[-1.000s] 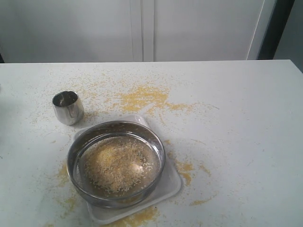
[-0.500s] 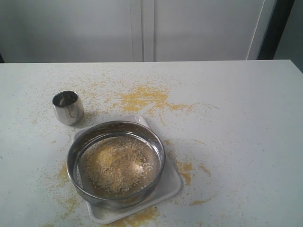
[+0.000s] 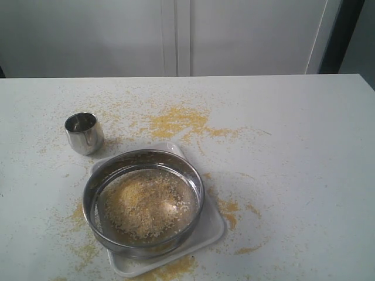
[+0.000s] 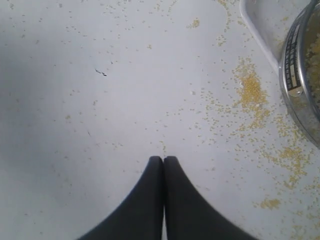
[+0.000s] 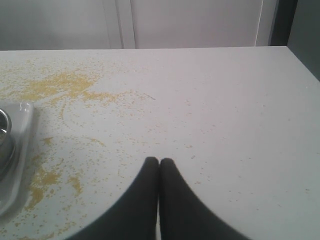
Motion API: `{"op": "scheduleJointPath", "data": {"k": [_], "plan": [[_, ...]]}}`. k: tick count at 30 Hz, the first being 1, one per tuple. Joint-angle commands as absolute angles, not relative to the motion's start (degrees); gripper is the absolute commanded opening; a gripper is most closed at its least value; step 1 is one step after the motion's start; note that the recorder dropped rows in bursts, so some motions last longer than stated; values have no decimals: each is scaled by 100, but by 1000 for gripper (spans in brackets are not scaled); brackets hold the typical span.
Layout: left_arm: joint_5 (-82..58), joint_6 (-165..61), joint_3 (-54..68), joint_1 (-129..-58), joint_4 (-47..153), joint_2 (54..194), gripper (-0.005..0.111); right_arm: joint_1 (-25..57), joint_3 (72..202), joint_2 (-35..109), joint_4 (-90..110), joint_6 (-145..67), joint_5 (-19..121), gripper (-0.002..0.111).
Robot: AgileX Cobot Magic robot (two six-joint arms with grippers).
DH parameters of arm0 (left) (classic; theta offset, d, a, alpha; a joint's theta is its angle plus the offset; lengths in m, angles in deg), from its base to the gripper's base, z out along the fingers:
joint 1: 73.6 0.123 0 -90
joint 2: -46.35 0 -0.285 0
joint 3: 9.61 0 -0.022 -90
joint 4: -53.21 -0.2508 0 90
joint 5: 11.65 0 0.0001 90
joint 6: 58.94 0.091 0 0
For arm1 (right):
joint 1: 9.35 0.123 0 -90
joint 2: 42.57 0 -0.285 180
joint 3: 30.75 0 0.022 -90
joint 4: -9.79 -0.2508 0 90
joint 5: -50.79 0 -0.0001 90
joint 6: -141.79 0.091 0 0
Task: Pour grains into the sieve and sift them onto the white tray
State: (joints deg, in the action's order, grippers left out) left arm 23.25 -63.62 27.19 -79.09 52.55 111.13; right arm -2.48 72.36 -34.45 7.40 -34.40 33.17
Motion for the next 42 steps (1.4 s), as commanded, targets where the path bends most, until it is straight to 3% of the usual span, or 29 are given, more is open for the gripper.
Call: {"op": "scheduleJointPath", "data": {"k": [1,12,16,21,27,42], "plan": [[2358,-6411,2750,-7889,5288,11060,0,-239,7203,-3478,185,-2789,4226,0],[2358,-6411,2750,-7889,5288,11060,0,-239,7203,-3478,457,498,7283,0],[2358,-6411,2750,-7889,5288,11060,0,-239,7219,-3478,1169,181,8580,0],[2358,-6411,2750,-7889,5288,11060,0,-239,8140,-2947,1169,-1419,8387,0],[2358,-6411,2750,-7889,5288,11060,0,-239,9419,-701,1193,-1887,8253,0],[2358,-6411,2750,-7889,5288,11060,0,-239,11132,1897,2610,-1887,5347,0]]}}
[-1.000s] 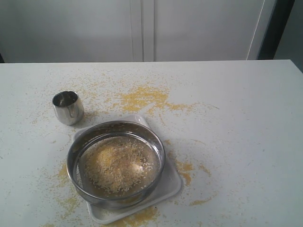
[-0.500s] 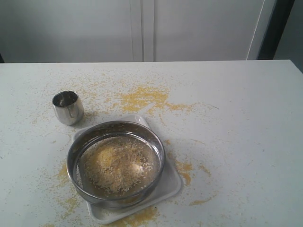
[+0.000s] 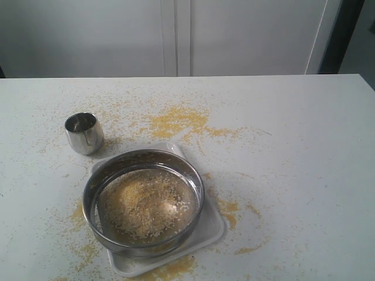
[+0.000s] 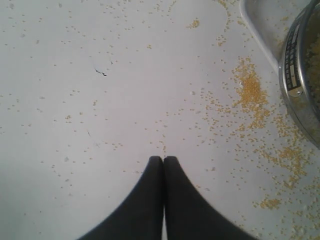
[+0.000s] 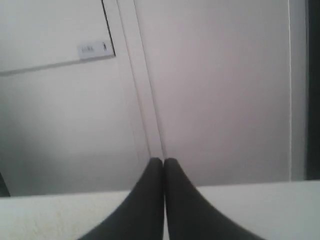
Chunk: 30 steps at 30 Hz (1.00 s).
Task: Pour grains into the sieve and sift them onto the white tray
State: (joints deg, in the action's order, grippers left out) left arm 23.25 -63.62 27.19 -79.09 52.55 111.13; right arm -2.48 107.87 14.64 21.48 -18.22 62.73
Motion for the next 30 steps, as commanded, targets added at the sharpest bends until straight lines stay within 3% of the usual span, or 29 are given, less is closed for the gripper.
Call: {"op": "scheduleJointPath", "data": {"k": [1,11,20,30], "plan": [[2358,-6411,2750,-7889,5288,11060,0,-239,11226,2021,2691,-1911,5026,0],[2358,-6411,2750,-7889,5288,11060,0,186,12138,3499,1598,-3976,2063,0],[2358,-6411,2750,-7889,5288,11060,0,901,12296,4761,-2634,-7741,1840,0],[2358,-6411,2750,-7889,5288,11060,0,1595,13362,5803,-2606,-7596,1557,0]]}}
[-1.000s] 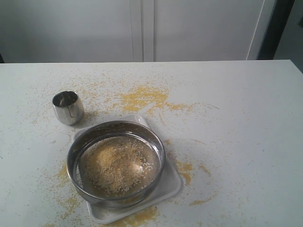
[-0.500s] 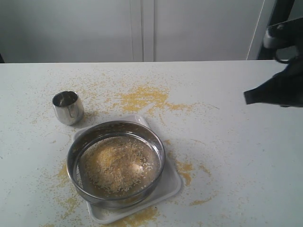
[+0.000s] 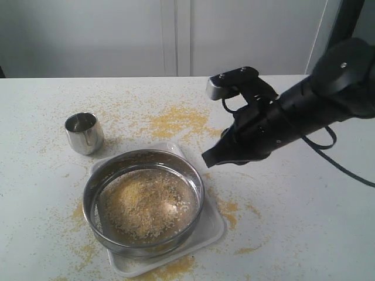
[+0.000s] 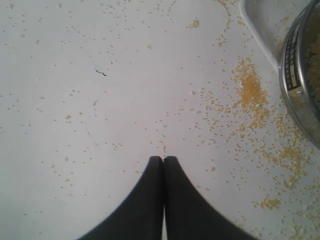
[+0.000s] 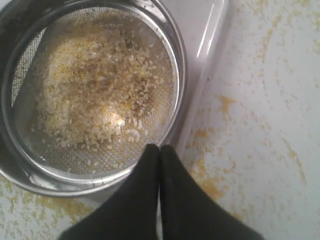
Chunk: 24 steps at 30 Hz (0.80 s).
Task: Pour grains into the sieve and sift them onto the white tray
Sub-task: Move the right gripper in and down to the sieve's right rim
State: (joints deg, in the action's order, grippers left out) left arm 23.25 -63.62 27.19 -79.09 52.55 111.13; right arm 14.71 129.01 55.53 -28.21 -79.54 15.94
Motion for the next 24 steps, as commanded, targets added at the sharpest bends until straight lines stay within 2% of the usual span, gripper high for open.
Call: {"op": "scheduleJointPath", "data": {"k": [1,8,13,16,21,22,24], "plan": [[2358,-6411,2750,-7889,5288,11060,0,1631,13483,5878,-2428,-7494,1473,0],[2358,-6411,2750,-7889,5288,11060,0,1932,14516,6549,-566,-5990,329,0],[2358,-6411,2750,-7889,5288,11060,0,2156,15078,6888,-356,-5875,48,3],[2358,-6411,2750,-7889,5288,11060,0,2201,15388,7153,-356,-5875,-19,17],[2358,-6411,2750,-7889,5288,11060,0,2201,15795,7567,-341,-5709,-58,55],[2358,-6411,2750,-7889,5288,11060,0,2201,15851,7637,-341,-5636,-21,59],[2358,-6411,2750,-7889,5288,11060,0,2201,15947,7775,-341,-5574,44,61]]}}
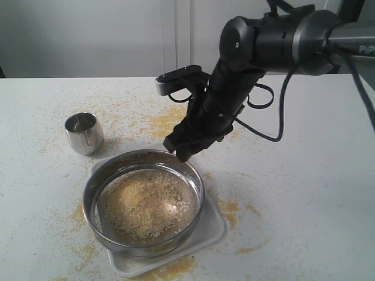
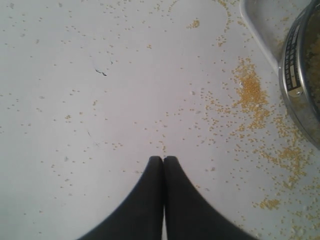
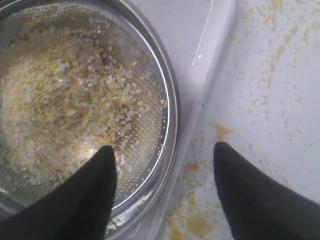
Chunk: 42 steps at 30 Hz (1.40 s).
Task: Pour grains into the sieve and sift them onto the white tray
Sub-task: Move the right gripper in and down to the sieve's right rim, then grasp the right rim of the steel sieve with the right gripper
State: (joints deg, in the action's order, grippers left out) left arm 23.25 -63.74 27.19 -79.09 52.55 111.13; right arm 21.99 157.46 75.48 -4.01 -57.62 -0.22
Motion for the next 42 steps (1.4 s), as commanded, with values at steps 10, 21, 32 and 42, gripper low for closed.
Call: {"op": "scheduleJointPath", "data": {"k": [10,21,32,42], "plan": [[2358,-6411,2750,-7889,5288,11060,0,2201,16162,8370,-205,-5612,236,57],[2358,-6411,2750,-7889,5288,11060,0,2201,16162,8604,-58,-5625,588,45],[2358,-6411,2750,-7889,5288,11060,0,2201,16162,8742,-49,-5615,716,42],[2358,-6411,2750,-7889,5288,11060,0,2201,16162,8863,-62,-5615,729,25]]}}
